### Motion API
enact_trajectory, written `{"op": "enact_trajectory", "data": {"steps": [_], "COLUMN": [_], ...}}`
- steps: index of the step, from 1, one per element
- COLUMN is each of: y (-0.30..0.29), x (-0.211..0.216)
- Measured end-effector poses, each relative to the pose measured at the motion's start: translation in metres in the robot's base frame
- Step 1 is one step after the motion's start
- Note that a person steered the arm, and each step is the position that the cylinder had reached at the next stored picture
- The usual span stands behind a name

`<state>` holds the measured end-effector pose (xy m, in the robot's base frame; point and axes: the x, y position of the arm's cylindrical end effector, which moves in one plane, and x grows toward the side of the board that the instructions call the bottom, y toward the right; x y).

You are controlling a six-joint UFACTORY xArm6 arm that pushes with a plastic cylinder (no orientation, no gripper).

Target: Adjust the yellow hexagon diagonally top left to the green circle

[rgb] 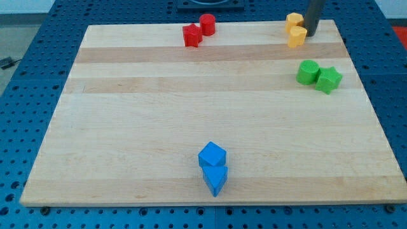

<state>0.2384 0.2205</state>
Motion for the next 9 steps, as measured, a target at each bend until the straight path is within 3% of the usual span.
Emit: {"op": "enact_trajectory", "data": {"steps": [2,5,9], "y": [0.040,-0.042,-0.050], "x": [-0.042,-0.032,-0.011]}}
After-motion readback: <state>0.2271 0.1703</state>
